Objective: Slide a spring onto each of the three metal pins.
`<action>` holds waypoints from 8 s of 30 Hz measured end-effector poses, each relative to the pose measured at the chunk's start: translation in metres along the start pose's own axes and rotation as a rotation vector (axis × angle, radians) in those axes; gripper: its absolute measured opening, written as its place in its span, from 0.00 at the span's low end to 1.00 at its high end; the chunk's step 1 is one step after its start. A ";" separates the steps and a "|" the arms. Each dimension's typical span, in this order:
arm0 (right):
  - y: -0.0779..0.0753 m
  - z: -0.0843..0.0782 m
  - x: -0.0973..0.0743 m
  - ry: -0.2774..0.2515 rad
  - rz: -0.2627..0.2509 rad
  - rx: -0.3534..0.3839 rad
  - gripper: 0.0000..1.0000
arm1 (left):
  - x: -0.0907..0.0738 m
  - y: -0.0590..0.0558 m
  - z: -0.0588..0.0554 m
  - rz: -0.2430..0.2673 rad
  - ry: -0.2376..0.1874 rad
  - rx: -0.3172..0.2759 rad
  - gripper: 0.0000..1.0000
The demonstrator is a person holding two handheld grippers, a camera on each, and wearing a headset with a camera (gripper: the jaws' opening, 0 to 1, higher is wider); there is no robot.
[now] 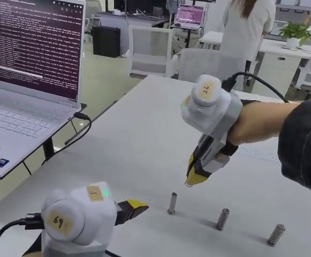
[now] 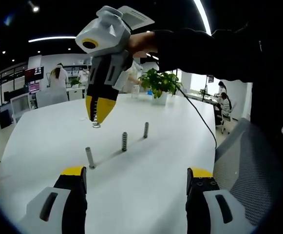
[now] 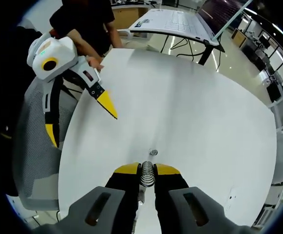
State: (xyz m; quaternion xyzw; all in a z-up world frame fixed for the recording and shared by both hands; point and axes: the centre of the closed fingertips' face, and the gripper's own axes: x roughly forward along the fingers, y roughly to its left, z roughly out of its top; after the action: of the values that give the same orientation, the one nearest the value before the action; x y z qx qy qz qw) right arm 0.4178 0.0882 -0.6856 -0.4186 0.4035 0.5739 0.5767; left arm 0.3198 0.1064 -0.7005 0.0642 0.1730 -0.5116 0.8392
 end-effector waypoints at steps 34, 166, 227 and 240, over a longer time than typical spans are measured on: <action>-0.016 0.002 0.047 0.048 0.040 -0.038 0.08 | -0.011 0.013 -0.007 0.051 -0.021 -0.033 0.80; -0.015 -0.011 0.035 -0.260 -0.106 0.183 0.60 | -0.013 0.016 0.003 0.059 -0.029 -0.020 0.78; 0.047 -0.112 -0.079 -0.655 -0.504 0.523 0.75 | -0.004 0.009 0.031 0.047 -0.038 0.026 0.79; 0.078 -0.141 -0.088 -0.671 -0.559 0.591 0.76 | -0.006 0.006 0.034 0.047 -0.048 0.024 0.79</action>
State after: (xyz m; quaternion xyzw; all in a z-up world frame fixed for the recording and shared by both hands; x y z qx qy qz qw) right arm 0.3403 -0.0744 -0.6497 -0.1231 0.2141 0.3623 0.8987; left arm 0.3301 0.1039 -0.6669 0.0660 0.1452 -0.4951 0.8541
